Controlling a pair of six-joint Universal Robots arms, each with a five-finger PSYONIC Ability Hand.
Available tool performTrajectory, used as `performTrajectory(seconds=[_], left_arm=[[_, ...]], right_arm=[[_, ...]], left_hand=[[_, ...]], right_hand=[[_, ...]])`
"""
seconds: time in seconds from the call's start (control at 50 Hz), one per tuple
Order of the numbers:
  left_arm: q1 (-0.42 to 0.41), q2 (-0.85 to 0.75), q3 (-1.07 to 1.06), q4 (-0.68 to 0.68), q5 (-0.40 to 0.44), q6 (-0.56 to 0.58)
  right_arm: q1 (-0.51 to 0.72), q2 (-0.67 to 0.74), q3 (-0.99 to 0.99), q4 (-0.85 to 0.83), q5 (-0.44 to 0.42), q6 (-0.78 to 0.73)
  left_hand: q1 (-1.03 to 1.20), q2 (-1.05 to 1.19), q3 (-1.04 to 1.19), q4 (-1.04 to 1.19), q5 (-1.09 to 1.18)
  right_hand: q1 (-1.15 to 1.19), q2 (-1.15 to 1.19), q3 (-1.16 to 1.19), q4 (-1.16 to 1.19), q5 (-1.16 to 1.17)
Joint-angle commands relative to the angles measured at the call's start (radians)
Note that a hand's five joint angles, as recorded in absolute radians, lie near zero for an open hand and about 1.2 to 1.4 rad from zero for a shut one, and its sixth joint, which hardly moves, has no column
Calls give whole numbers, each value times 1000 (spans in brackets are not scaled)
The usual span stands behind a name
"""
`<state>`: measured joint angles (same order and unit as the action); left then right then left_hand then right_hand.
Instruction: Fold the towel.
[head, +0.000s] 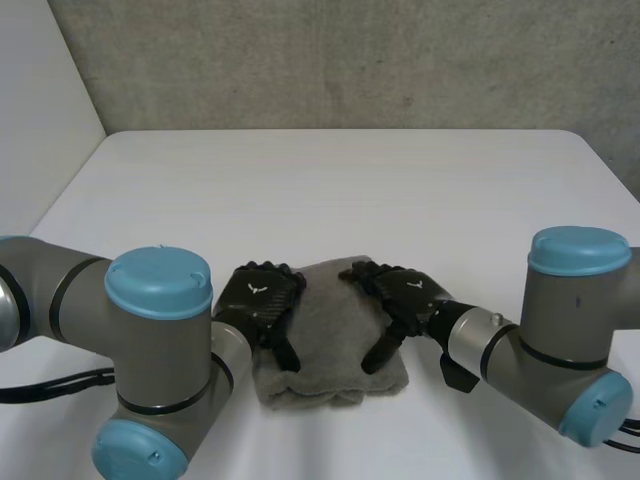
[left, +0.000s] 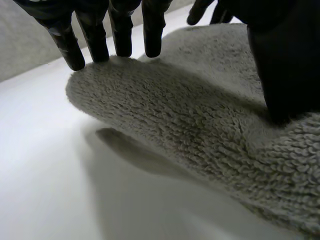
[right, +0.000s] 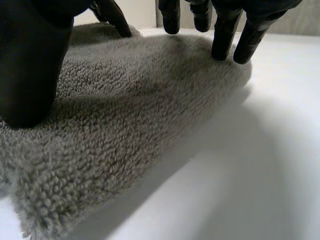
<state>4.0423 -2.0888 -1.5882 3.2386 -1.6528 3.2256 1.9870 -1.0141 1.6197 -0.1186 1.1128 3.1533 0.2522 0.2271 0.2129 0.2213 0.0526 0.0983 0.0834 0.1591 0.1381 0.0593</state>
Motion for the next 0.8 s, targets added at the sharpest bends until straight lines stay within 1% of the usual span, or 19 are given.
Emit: performTrajectory(seconds=[0.02,0.22,0.32,0.34,0.36,0.38,0.42,0.44,0.48,0.5,0.52,0.54,0.58,0.6,0.64,0.66,0.7,0.72,0.8], left_arm=[[9,7,-4,-10,21,2],[23,-14,-9,-10,31,2],[32,3,2,-13,31,2],[32,27,4,-16,31,2],[33,74,4,-17,33,2],[33,75,4,-17,33,2],[38,177,-4,-19,34,-1],[38,177,-4,-19,34,-1],[40,264,-7,-17,34,-4],[40,265,-7,-17,34,-4],[49,310,-9,-16,33,-4],[49,311,-9,-16,33,-4],[79,389,-12,-11,33,-1],[80,389,-12,-11,33,-1],[119,444,-9,-8,36,-3],[119,444,-9,-8,36,-3],[151,475,0,-6,36,-4],[152,475,1,-6,36,-4],[190,484,25,-10,15,-12]], right_arm=[[7,46,-44,7,-2,-6],[1,61,-49,8,1,-36],[-8,37,-53,53,12,-59],[-8,8,-58,74,10,-59],[-10,-54,-61,91,12,-59],[-10,-55,-61,91,12,-59],[-20,-186,-54,112,15,-59],[-20,-187,-53,112,15,-59],[-46,-288,-53,119,25,-55],[-47,-288,-53,119,25,-55],[-60,-337,-57,125,45,-55],[-60,-337,-57,125,45,-55],[-100,-427,-58,137,122,-62],[-100,-428,-58,137,122,-62],[-131,-466,-67,132,192,-102],[-131,-466,-67,132,193,-102],[-145,-481,-75,132,248,-159],[-145,-482,-75,132,248,-159],[-148,-482,-89,131,329,-196]], left_hand=[[-68,-43,-38,-47,-43],[-71,-46,-38,-47,-46],[-74,-49,-38,-47,-49],[-74,-49,-38,-47,-49],[-77,-52,-38,-47,-52],[-77,-52,-38,-47,-52],[-77,-52,-38,-47,-52],[-77,-52,-38,-47,-52],[-80,-55,-38,-47,-53],[-80,-55,-38,-47,-53],[-80,-55,-38,-47,-53],[-80,-55,-38,-47,-53],[-80,-55,-38,-47,-53],[-80,-55,-38,-47,-53],[-80,-55,-38,-47,-53],[-80,-55,-38,-47,-53],[-80,-55,-38,-47,-53],[-80,-55,-38,-47,-53],[-80,-55,-38,-47,-53]], right_hand=[[-98,-83,15,36,-59],[-98,-83,15,36,-59],[-98,-83,15,36,-59],[-98,-83,15,36,-59],[-98,-83,15,36,-59],[-98,-83,15,36,-59],[-98,-83,15,36,-59],[-98,-83,15,36,-59],[-98,-83,15,36,-59],[-98,-83,15,36,-59],[-98,-83,15,36,-59],[-98,-83,15,36,-59],[-98,-83,15,36,-59],[-98,-83,15,36,-59],[-98,-83,15,36,-59],[-98,-83,15,36,-59],[-98,-83,15,36,-59],[-98,-83,15,36,-59],[-98,-83,15,36,-59]])
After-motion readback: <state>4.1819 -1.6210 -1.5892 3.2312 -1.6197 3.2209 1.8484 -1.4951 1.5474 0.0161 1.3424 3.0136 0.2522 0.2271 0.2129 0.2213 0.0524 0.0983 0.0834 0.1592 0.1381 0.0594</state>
